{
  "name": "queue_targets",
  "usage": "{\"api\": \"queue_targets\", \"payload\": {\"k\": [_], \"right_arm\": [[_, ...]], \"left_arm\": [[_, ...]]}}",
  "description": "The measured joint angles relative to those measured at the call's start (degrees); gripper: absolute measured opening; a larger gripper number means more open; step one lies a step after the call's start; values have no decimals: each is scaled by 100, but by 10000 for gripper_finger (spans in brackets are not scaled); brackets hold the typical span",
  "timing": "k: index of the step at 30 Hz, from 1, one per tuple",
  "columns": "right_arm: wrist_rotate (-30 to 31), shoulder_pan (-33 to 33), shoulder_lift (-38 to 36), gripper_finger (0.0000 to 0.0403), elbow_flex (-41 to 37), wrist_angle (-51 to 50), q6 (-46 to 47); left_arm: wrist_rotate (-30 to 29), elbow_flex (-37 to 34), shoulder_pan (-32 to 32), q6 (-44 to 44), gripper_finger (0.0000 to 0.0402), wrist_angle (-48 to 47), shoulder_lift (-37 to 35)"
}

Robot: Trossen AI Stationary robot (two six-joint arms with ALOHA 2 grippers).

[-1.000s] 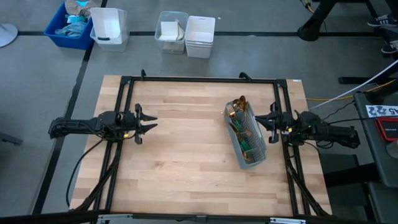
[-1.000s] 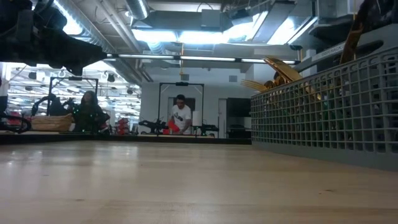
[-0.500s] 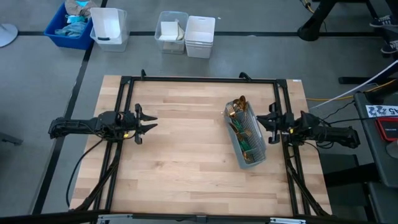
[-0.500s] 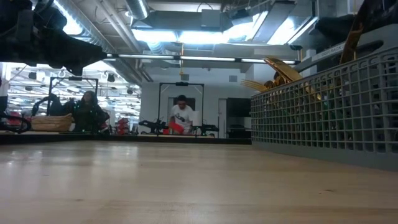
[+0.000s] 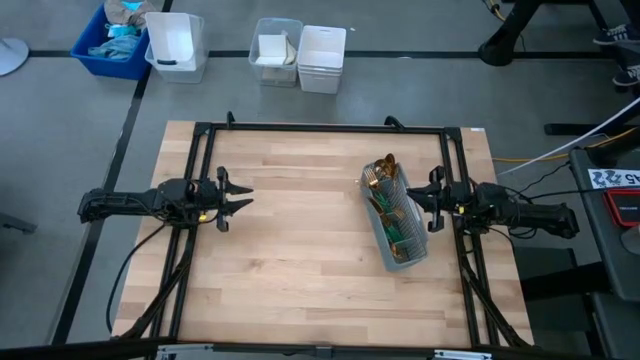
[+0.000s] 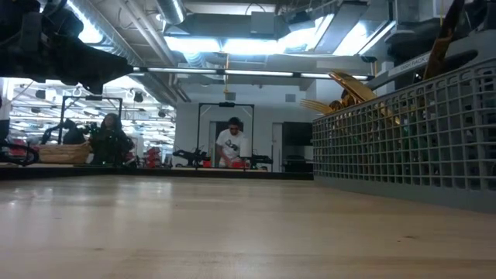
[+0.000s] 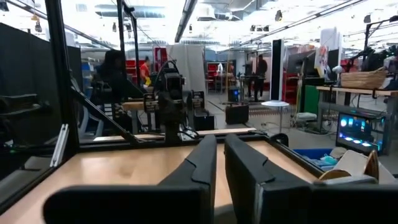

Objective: Sort silverware
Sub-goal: Return to home position

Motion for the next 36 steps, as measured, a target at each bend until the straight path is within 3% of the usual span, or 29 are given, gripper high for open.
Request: {"api": "queue_targets", "payload": {"k": [17, 36], "right_arm": [[233, 0, 22, 37, -2, -546, -26], [76, -4, 11, 37, -24, -116, 8]], "left_arm": [[0, 0, 0, 0, 123, 2, 0], [0, 0, -2, 0, 123, 0, 0]]}}
